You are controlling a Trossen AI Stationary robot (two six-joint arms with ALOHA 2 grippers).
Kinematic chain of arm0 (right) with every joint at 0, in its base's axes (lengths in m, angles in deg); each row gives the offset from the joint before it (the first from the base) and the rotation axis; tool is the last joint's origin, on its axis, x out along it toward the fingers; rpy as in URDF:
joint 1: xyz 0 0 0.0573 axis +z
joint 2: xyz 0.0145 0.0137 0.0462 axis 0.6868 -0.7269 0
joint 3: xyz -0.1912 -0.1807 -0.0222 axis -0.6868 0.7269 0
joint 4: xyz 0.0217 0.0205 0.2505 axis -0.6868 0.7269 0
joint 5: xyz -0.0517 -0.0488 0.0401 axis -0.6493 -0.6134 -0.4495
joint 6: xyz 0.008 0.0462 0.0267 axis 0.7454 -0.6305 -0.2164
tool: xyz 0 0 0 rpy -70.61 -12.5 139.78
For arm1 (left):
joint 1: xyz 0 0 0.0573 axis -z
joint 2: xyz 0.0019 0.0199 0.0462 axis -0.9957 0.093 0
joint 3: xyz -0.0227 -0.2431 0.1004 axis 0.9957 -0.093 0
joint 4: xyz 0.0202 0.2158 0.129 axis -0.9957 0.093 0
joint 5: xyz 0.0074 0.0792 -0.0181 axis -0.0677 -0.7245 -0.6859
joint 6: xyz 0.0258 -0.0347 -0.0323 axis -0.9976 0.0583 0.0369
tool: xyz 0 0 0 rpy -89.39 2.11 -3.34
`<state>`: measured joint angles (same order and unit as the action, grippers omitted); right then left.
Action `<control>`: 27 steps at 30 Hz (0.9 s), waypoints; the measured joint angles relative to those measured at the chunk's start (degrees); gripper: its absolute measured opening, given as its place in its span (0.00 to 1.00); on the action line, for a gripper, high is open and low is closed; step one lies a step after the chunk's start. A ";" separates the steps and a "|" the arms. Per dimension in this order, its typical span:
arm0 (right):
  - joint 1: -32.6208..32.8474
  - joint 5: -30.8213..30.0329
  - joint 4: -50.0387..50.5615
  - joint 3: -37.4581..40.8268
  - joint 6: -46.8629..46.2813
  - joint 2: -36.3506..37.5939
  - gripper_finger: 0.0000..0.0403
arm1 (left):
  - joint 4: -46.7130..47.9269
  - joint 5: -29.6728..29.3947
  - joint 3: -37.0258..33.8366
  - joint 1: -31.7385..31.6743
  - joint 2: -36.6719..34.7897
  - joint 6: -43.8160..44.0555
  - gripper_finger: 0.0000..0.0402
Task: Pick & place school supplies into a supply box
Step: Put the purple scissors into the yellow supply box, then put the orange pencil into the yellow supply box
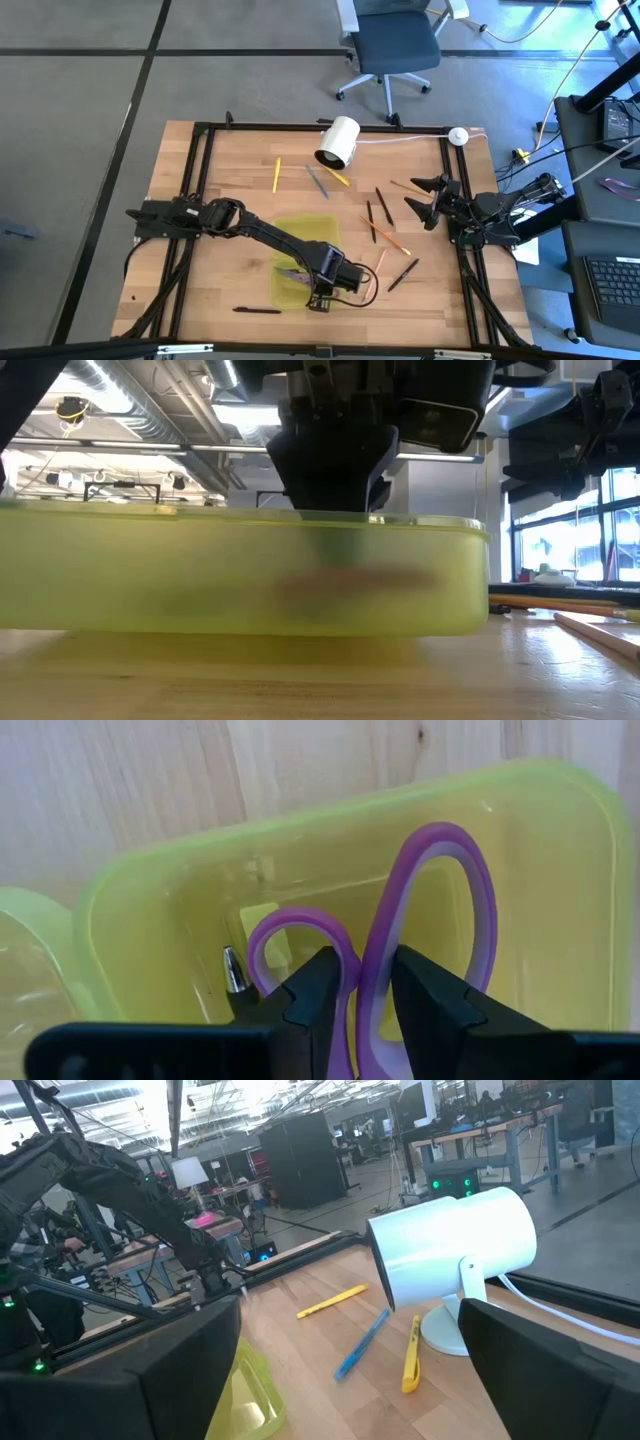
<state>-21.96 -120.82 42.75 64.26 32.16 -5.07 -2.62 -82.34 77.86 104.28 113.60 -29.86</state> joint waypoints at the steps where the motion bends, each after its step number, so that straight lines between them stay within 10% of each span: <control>1: 0.00 0.00 -0.02 0.02 0.02 0.00 0.93 | -0.02 0.01 0.00 0.00 0.00 -0.01 0.22; 27: 0.00 0.30 -0.05 0.02 -0.31 0.02 0.93 | 4.84 -4.23 0.02 -0.64 -10.99 1.40 0.44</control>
<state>-21.96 -120.52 42.69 64.29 31.85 -5.05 2.22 -86.57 77.89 103.64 102.62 -28.46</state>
